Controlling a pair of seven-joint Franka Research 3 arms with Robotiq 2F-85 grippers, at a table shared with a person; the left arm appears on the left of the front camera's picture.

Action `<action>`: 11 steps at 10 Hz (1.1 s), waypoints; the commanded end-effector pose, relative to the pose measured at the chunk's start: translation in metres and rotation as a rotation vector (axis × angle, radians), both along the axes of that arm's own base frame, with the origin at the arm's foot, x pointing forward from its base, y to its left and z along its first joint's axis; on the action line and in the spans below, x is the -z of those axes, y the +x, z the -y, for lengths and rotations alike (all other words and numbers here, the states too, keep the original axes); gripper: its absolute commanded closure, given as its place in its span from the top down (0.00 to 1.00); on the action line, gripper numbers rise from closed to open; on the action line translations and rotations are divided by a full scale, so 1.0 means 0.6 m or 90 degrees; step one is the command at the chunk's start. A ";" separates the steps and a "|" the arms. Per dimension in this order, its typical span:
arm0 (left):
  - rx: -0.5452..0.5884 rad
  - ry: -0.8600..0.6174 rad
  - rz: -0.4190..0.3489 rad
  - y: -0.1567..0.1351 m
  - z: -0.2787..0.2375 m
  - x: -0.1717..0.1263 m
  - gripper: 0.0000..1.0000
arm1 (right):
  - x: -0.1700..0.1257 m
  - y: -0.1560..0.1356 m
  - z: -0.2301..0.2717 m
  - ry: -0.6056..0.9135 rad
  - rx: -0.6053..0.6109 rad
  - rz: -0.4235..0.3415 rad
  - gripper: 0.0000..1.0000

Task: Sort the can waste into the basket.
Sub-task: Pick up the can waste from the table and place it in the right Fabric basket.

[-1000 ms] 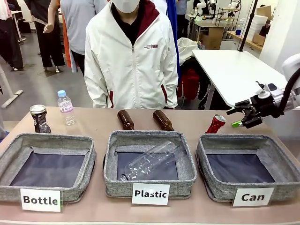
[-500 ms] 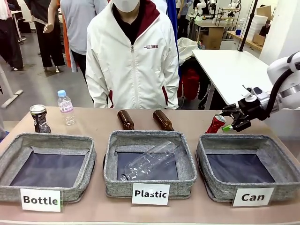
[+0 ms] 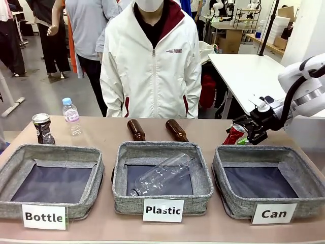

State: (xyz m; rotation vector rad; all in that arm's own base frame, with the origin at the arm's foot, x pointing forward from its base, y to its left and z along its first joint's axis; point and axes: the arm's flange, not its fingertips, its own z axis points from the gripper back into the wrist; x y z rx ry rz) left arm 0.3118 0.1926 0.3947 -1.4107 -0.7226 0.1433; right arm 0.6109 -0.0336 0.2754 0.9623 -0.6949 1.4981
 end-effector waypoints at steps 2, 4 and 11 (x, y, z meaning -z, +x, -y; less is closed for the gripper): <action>-0.004 -0.008 0.019 0.001 0.001 -0.002 1.00 | 0.005 0.020 -0.004 0.036 -0.048 -0.020 1.00; -0.004 -0.008 0.019 0.001 0.001 -0.002 1.00 | 0.008 0.024 -0.008 0.053 -0.044 -0.025 1.00; -0.004 -0.008 0.019 0.001 0.001 -0.002 1.00 | 0.004 0.024 -0.002 0.053 -0.034 -0.039 0.00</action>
